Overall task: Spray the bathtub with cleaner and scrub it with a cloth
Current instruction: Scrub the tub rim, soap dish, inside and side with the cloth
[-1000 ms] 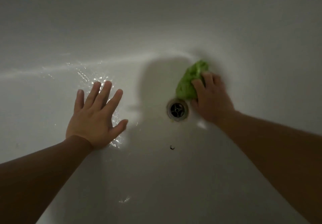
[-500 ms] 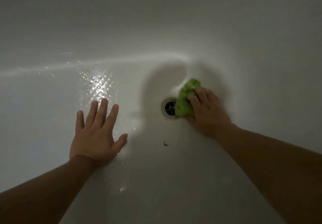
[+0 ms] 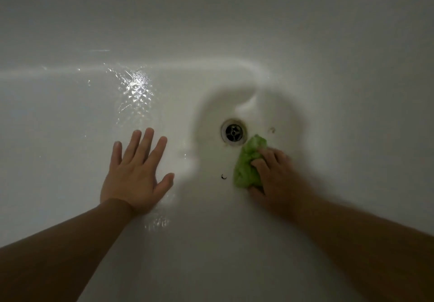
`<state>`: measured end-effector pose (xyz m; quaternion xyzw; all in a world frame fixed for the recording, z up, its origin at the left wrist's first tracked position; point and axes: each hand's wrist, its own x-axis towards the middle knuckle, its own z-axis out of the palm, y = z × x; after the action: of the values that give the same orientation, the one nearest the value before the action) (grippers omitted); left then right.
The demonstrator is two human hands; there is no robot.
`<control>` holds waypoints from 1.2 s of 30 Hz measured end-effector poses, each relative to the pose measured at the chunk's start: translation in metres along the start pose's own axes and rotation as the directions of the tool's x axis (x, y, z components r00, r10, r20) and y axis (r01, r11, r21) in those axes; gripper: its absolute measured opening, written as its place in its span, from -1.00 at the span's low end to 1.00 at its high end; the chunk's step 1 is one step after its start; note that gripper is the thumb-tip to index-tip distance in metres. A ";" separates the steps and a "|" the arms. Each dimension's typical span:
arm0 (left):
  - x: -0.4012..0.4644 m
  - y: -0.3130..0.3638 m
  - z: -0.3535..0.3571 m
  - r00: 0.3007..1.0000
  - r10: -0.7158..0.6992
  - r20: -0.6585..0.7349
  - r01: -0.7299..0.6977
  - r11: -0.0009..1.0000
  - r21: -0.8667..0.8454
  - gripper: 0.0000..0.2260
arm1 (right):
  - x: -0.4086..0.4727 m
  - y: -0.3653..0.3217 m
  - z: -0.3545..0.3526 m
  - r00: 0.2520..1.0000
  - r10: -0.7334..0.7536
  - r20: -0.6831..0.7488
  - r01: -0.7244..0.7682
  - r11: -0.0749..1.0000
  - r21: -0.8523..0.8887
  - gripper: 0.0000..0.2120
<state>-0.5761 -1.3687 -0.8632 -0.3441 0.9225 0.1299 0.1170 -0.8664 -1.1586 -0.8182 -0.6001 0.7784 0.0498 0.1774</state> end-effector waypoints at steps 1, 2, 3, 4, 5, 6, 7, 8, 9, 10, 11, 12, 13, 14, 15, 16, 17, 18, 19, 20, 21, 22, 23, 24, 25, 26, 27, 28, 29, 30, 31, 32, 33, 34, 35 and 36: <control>-0.006 0.002 0.001 1.000 -0.014 0.000 0.014 1.000 -0.016 -0.27 | 0.000 -0.008 0.005 0.999 -0.014 0.030 0.013 1.000 0.026 -0.47; -0.010 0.004 0.001 1.000 -0.023 0.000 0.023 0.999 -0.030 -0.27 | 0.007 -0.010 0.006 0.999 -0.017 0.050 0.015 0.999 0.046 -0.47; -0.013 0.004 0.002 1.000 -0.025 0.000 0.025 0.999 -0.037 -0.27 | 0.018 -0.006 0.004 0.998 -0.012 0.055 0.009 0.998 0.055 -0.46; -0.013 0.003 0.002 1.000 -0.023 -0.001 0.023 0.999 -0.040 -0.27 | 0.031 0.002 -0.001 0.998 -0.006 0.056 0.003 0.999 0.049 -0.45; -0.013 0.003 0.002 1.000 -0.017 -0.003 0.016 0.999 -0.041 -0.26 | 0.041 0.015 -0.006 0.998 -0.003 0.055 0.002 1.000 0.017 -0.45; -0.012 0.002 0.002 1.000 -0.008 -0.003 0.008 0.999 -0.043 -0.26 | 0.048 0.028 -0.012 0.998 -0.012 0.058 0.015 0.999 -0.038 -0.45; -0.011 0.001 0.002 1.000 -0.002 -0.001 0.002 0.999 -0.044 -0.26 | 0.050 0.040 -0.017 0.998 -0.035 0.059 0.042 0.993 -0.106 -0.44; -0.011 0.000 0.002 1.000 -0.001 0.006 0.002 0.999 -0.044 -0.26 | 0.047 0.047 -0.020 0.995 -0.054 0.079 0.066 0.984 -0.167 -0.43; -0.013 -0.001 0.001 1.000 -0.004 0.013 0.004 0.999 -0.043 -0.26 | 0.043 0.048 -0.022 0.993 -0.054 0.100 0.074 0.977 -0.199 -0.42; -0.015 -0.001 0.001 1.000 -0.004 0.023 0.005 0.999 -0.042 -0.26 | 0.036 0.043 -0.022 0.994 -0.020 0.110 0.043 0.977 -0.209 -0.42; -0.019 0.000 0.001 0.999 -0.001 0.037 0.002 0.999 -0.042 -0.26 | 0.026 0.032 -0.020 0.992 0.029 0.126 -0.004 0.982 -0.189 -0.41; -0.024 0.000 0.001 0.999 0.006 0.051 -0.003 0.999 -0.046 -0.27 | 0.015 0.017 -0.017 0.986 0.072 0.147 -0.050 0.988 -0.148 -0.38; -0.029 0.000 0.001 0.998 0.017 0.063 -0.014 0.998 -0.054 -0.27 | 0.002 -0.001 -0.011 0.982 0.089 0.166 -0.074 0.993 -0.096 -0.36; -0.035 -0.001 0.000 0.997 0.030 0.073 -0.026 0.998 -0.061 -0.27 | -0.008 -0.021 -0.004 0.983 0.079 0.166 -0.073 0.996 -0.042 -0.37; -0.040 -0.002 0.000 0.995 0.044 0.086 -0.038 0.997 -0.067 -0.28 | -0.016 -0.042 0.003 0.986 0.047 0.161 -0.049 0.999 0.011 -0.39; -0.045 -0.004 -0.001 0.994 0.053 0.096 -0.046 0.996 -0.074 -0.28 | -0.019 -0.061 0.009 0.987 -0.007 0.162 -0.002 0.998 0.058 -0.41; -0.050 -0.006 -0.002 0.993 0.054 0.104 -0.045 0.996 -0.079 -0.29 | -0.016 -0.077 0.014 0.985 -0.072 0.158 0.056 0.993 0.102 -0.43; -0.053 -0.009 -0.002 0.993 0.052 0.105 -0.044 0.996 -0.080 -0.29 | -0.007 -0.088 0.016 0.980 -0.129 0.153 0.107 0.984 0.142 -0.44; -0.055 -0.012 -0.002 0.994 0.052 0.101 -0.045 0.996 -0.077 -0.28 | 0.009 -0.092 0.015 0.978 -0.163 0.131 0.141 0.976 0.163 -0.44; -0.057 -0.015 -0.002 0.994 0.052 0.095 -0.045 0.996 -0.075 -0.28 | 0.026 -0.091 0.015 0.978 -0.178 0.106 0.158 0.973 0.171 -0.45; -0.056 -0.020 -0.003 0.995 0.051 0.086 -0.045 0.996 -0.073 -0.27 | 0.043 -0.085 0.014 0.982 -0.170 0.087 0.154 0.974 0.164 -0.45; -0.055 -0.026 -0.003 0.996 0.049 0.076 -0.044 0.997 -0.071 -0.27 | 0.057 -0.076 0.010 0.986 -0.147 0.075 0.134 0.979 0.151 -0.44; -0.054 -0.032 -0.004 0.997 0.046 0.069 -0.041 0.997 -0.067 -0.27 | 0.067 -0.063 0.008 0.988 -0.140 0.071 0.130 0.982 0.134 -0.43; -0.052 -0.039 -0.005 0.997 0.042 0.066 -0.038 0.997 -0.061 -0.27 | 0.071 -0.052 0.007 0.987 -0.151 0.064 0.144 0.984 0.107 -0.43; -0.050 -0.045 -0.006 0.997 0.038 0.065 -0.034 0.998 -0.056 -0.28 | 0.066 -0.046 0.006 0.985 -0.163 0.061 0.158 0.984 0.080 -0.43; -0.050 -0.050 -0.007 0.998 0.028 0.060 -0.025 0.998 -0.053 -0.28 | 0.056 -0.043 0.006 0.983 -0.174 0.054 0.171 0.984 0.058 -0.42; -0.050 -0.053 -0.007 0.998 0.011 0.055 -0.008 0.999 -0.054 -0.29 | 0.042 -0.045 0.006 0.980 -0.192 0.046 0.190 0.980 0.054 -0.43; -0.051 -0.053 -0.007 0.999 -0.011 0.048 0.014 0.998 -0.055 -0.29 | 0.024 -0.048 0.006 0.973 -0.223 0.050 0.220 0.973 0.063 -0.43; -0.051 -0.052 -0.006 0.999 -0.035 0.041 0.037 0.998 -0.057 -0.30 | 0.008 -0.055 0.007 0.958 -0.277 0.076 0.271 0.959 0.081 -0.44; -0.051 -0.051 -0.006 0.998 -0.059 0.035 0.061 0.996 -0.060 -0.30 | -0.007 -0.066 0.008 0.930 -0.351 0.113 0.340 0.935 0.104 -0.44; -0.051 -0.049 -0.005 0.996 -0.082 0.030 0.084 0.994 -0.066 -0.31 | -0.014 -0.079 0.009 0.888 -0.438 0.142 0.421 0.897 0.137 -0.45; -0.050 -0.048 -0.005 0.995 -0.100 0.027 0.102 0.992 -0.073 -0.31 | -0.013 -0.090 0.009 0.841 -0.520 0.150 0.497 0.852 0.167 -0.45; -0.050 -0.047 -0.006 0.994 -0.111 0.023 0.112 0.990 -0.082 -0.31 | -0.003 -0.100 0.008 0.792 -0.591 0.151 0.564 0.804 0.190 -0.45; -0.049 -0.046 -0.006 0.993 -0.115 0.016 0.116 0.989 -0.092 -0.32 | 0.013 -0.108 0.008 0.741 -0.655 0.146 0.628 0.754 0.194 -0.45; -0.048 -0.045 -0.006 0.993 -0.116 0.007 0.117 0.988 -0.103 -0.33 | 0.034 -0.114 0.010 0.704 -0.699 0.127 0.678 0.714 0.174 -0.46; -0.045 -0.046 -0.006 0.993 -0.120 -0.007 0.119 0.986 -0.116 -0.33 | 0.059 -0.117 0.013 0.693 -0.716 0.086 0.703 0.698 0.136 -0.47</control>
<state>-0.5135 -1.3768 -0.8509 -0.4060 0.8920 0.1732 0.0979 -0.7645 -1.2408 -0.8340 -0.8404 0.4743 -0.0190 0.2616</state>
